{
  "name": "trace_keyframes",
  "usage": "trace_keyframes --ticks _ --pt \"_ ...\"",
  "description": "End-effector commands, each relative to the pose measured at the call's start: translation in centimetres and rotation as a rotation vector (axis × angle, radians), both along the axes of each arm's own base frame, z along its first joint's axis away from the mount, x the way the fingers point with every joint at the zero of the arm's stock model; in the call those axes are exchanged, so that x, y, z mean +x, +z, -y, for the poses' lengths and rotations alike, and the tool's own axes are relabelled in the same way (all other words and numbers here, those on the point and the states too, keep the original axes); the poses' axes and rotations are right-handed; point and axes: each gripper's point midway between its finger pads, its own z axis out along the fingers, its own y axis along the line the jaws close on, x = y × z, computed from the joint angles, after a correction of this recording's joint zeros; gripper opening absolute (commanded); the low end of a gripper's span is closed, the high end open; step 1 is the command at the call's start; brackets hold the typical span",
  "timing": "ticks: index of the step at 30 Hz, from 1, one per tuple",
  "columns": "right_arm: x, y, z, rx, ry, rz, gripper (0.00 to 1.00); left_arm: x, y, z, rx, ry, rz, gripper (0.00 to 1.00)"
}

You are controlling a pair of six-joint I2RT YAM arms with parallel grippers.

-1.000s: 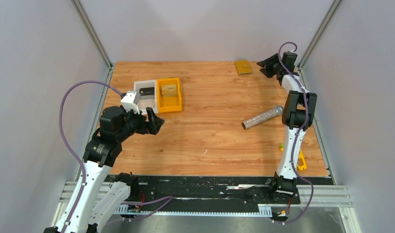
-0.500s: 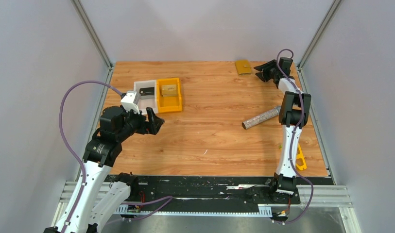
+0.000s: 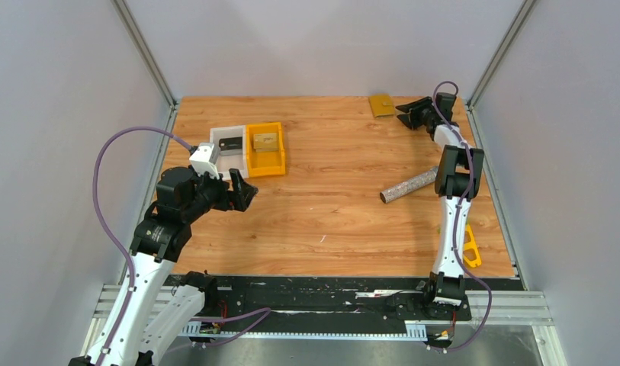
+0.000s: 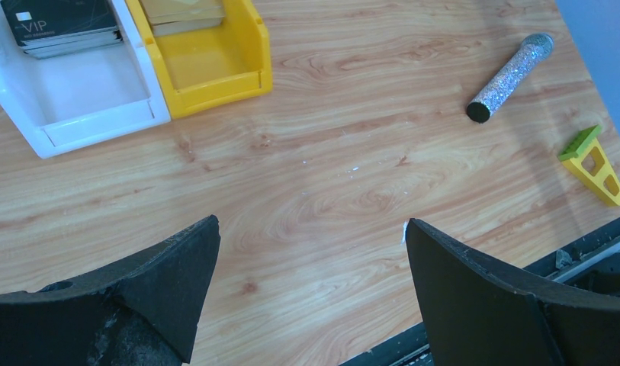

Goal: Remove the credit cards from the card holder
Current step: Move the card holder to the center of the board.

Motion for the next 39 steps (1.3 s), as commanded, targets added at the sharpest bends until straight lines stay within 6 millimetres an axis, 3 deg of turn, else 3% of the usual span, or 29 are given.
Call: trace_keyframes --ticks 1,10,17,21,26,33,39 --pt "1.0 0.9 -1.0 0.03 0.013 0.038 0.39 0.3 0.6 -0.1 0.01 -0.002 0.033 1.0" --pt "1.2 0.6 -1.7 0.056 0.003 0.026 0.34 0.4 0.5 0.0 0.008 -0.005 0.03 1.0" --pt "1.2 1.0 -1.9 0.06 0.01 0.033 0.23 0.3 0.5 0.1 0.004 -0.01 0.027 1.0" --pt "1.2 2.3 -2.3 0.06 0.04 0.062 0.01 0.3 0.6 0.1 0.002 -0.011 0.03 1.0" --pt "0.7 4.6 -3.6 0.037 0.116 0.114 0.0 0.3 0.6 0.1 0.002 -0.01 0.03 1.0" --pt "-2.6 6.6 -5.5 -0.023 0.235 0.132 0.0 0.0 0.8 0.2 -0.005 -0.019 0.041 1.0" --pt "-7.2 7.9 -8.3 -0.085 0.337 0.126 0.0 -0.1 0.9 0.4 -0.017 -0.028 0.041 1.0"
